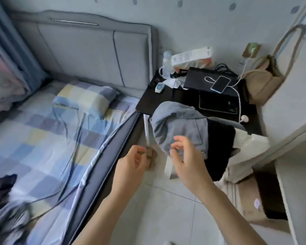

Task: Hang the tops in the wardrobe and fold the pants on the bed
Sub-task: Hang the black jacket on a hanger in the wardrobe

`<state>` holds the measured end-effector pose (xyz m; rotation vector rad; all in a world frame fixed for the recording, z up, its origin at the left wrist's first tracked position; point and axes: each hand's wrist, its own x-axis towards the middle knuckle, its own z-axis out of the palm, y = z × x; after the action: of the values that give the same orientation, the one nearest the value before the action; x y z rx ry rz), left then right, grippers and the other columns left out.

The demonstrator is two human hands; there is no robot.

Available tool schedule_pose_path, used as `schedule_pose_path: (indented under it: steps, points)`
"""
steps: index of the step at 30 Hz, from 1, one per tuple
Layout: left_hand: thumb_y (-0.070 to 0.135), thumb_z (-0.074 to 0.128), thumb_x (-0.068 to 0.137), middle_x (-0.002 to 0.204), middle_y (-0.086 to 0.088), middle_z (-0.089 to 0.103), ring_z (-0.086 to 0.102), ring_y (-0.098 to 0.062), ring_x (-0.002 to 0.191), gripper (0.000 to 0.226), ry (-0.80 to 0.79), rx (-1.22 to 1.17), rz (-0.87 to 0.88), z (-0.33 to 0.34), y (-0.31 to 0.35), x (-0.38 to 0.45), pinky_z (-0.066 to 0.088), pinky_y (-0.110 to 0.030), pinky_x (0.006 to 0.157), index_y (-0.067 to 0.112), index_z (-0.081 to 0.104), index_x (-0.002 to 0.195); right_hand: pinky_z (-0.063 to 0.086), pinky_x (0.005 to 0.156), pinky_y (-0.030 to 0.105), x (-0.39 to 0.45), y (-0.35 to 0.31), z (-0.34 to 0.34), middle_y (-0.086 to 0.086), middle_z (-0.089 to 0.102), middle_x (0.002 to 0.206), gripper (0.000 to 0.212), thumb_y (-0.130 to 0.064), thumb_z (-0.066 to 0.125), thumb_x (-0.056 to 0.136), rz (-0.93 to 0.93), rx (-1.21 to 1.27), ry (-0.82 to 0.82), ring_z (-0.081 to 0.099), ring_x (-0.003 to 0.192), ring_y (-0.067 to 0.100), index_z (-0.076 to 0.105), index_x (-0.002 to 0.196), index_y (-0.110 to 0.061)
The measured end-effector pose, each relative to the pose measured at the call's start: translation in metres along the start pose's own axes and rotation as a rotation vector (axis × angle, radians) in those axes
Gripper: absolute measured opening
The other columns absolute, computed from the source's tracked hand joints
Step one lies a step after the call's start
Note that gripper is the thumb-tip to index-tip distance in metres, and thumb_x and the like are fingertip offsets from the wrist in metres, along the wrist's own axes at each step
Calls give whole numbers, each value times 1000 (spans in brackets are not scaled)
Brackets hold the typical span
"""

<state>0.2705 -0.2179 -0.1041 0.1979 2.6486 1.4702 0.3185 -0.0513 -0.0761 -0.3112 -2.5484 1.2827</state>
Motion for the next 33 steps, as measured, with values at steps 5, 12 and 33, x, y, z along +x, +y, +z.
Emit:
schedule_pose_path:
  steps: [5, 12, 33]
  points:
    - [31, 51, 94, 75, 8, 68, 63, -6, 70, 9, 197, 107, -244, -97, -94, -47, 50, -29, 66, 40, 53, 96, 44, 92, 24, -15, -55, 118, -4, 58, 112, 35, -22, 56, 92, -246, -59, -328, 53, 109, 13, 51, 126, -16]
    - [25, 55, 93, 71, 8, 60, 58, -8, 69, 8, 326, 144, -584, -235, -251, -153, 45, -33, 66, 32, 56, 90, 36, 91, 22, -86, -143, 290, 6, 59, 114, 33, -13, 59, 91, -356, -109, -677, 55, 108, 22, 54, 123, -8]
    - [20, 56, 90, 86, 3, 66, 65, -22, 93, 11, 468, -275, -1299, -420, -567, -295, 42, -28, 65, 20, 62, 82, 42, 88, 31, -187, -248, 710, 5, 58, 122, 32, -25, 43, 98, -505, -439, -1435, 53, 110, 21, 51, 126, -11]
